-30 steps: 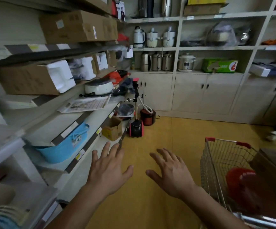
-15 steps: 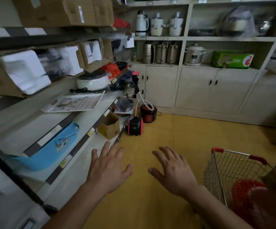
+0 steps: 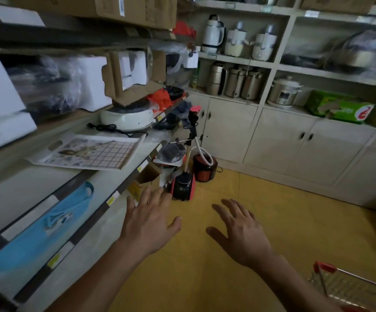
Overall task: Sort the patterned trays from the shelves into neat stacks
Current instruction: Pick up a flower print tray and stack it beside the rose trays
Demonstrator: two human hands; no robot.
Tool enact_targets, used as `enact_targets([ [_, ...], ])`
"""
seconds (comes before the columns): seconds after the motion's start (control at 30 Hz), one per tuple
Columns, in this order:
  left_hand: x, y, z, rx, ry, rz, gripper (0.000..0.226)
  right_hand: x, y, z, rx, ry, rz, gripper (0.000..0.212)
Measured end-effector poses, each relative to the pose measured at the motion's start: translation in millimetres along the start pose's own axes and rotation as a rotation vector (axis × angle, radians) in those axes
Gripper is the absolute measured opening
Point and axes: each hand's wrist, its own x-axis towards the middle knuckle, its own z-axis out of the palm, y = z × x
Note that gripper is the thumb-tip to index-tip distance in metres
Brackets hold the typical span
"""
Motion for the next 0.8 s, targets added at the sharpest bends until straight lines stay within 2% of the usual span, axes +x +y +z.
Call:
enact_targets([
  [0.1, 29.4, -7.5, 8.6, -0.003, -0.020, -0.011, 0.070, 34.9, 10.0, 10.1, 0.002, -0.017, -0.009, 0.067],
  [0.3, 93.4, -5.0, 28.6, 0.015, -0.040, -0.087, 0.085, 111.1, 47.6, 31.9, 0.050, -0.028, -0.071, 0.071],
  [0.47, 151.1, 8.3, 32.2, 0.065, -0.025, -0.202, 0.087, 189.6, 88.0, 39.6, 0.096, 0.014, -0.197, 0.067],
  [0.67, 213.8, 32.4, 28.3, 0.095, 0.051, -0.345, 0.083, 275.8, 129.4, 34.7, 0.131, 0.027, -0.376, 0.077],
  [0.8, 237.1, 36.6, 35.2, 0.106, 0.040, -0.431, 0.086, 317.2, 142.0, 37.1, 0.146, 0.012, -0.463, 0.071],
])
